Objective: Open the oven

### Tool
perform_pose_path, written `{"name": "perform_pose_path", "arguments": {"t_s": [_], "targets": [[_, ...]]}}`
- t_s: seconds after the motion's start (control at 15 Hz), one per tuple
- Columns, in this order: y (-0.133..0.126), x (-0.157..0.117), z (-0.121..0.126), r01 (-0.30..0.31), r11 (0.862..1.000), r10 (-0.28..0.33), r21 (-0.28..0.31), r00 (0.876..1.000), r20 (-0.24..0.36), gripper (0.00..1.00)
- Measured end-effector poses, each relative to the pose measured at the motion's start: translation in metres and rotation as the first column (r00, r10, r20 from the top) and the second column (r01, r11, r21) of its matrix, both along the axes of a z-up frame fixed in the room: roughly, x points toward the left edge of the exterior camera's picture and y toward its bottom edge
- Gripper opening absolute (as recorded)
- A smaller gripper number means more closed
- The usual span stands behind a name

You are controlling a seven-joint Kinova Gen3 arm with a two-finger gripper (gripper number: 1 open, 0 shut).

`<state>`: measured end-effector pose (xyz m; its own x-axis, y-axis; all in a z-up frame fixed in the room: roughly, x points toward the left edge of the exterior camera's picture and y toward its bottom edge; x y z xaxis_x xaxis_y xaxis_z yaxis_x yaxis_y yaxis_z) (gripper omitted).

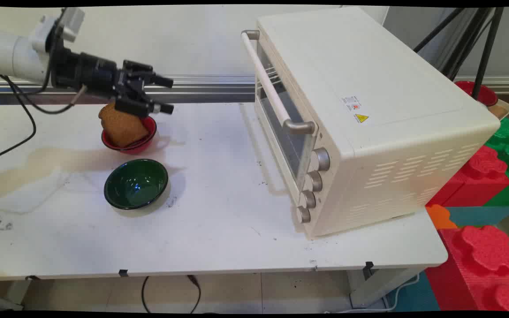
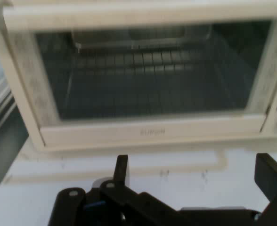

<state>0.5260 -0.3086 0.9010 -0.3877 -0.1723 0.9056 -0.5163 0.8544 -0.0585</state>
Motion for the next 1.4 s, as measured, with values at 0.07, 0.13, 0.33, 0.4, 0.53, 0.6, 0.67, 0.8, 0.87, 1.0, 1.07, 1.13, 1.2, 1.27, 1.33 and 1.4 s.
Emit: {"name": "perform_pose_path", "arguments": {"t_s": [0.07, 0.13, 0.33, 0.4, 0.53, 0.6, 0.67, 0.8, 0.87, 1.0, 1.07, 1.13, 1.2, 1.27, 1.33, 1.4], "targets": [[-0.001, -0.003, 0.006, 0.0, 1.0, 0.0, -0.008, 1.0, -0.019, 1.0], [-0.003, -0.007, 0.011, 0.0, 1.0, -0.001, -0.017, 0.999, -0.037, 1.0], [-0.012, -0.022, 0.029, -0.001, 0.999, -0.003, -0.047, 0.995, -0.095, 1.0], [-0.014, -0.026, 0.032, -0.002, 0.999, -0.004, -0.053, 0.995, -0.105, 1.0], [-0.021, -0.038, 0.038, -0.002, 0.998, -0.006, -0.065, 0.992, -0.127, 1.0], [-0.024, -0.044, 0.041, -0.001, 0.998, -0.008, -0.07, 0.991, -0.136, 1.0], [-0.03, -0.052, 0.043, -0.002, 0.997, -0.009, -0.077, 0.989, -0.148, 1.0], [-0.041, -0.069, 0.047, -0.003, 0.996, -0.012, -0.087, 0.986, -0.166, 1.0], [-0.044, -0.074, 0.047, -0.003, 0.996, -0.013, -0.089, 0.985, -0.17, 1.0], [-0.053, -0.086, 0.048, -0.003, 0.996, -0.014, -0.095, 0.984, -0.178, 1.0], [-0.058, -0.094, 0.048, -0.003, 0.995, -0.015, -0.097, 0.984, -0.18, 1.0], [-0.064, -0.102, 0.047, -0.002, 0.995, -0.016, -0.099, 0.983, -0.182, 1.0], [-0.07, -0.109, 0.047, -0.001, 0.995, -0.017, -0.101, 0.983, -0.183, 1.0], [-0.074, -0.115, 0.047, 0.001, 0.995, -0.02, -0.103, 0.983, -0.182, 1.0], [-0.077, -0.118, 0.046, 0.002, 0.995, -0.021, -0.105, 0.983, -0.182, 1.0], [-0.081, -0.123, 0.046, 0.004, 0.994, -0.023, -0.107, 0.983, -0.18, 1.0]]}}
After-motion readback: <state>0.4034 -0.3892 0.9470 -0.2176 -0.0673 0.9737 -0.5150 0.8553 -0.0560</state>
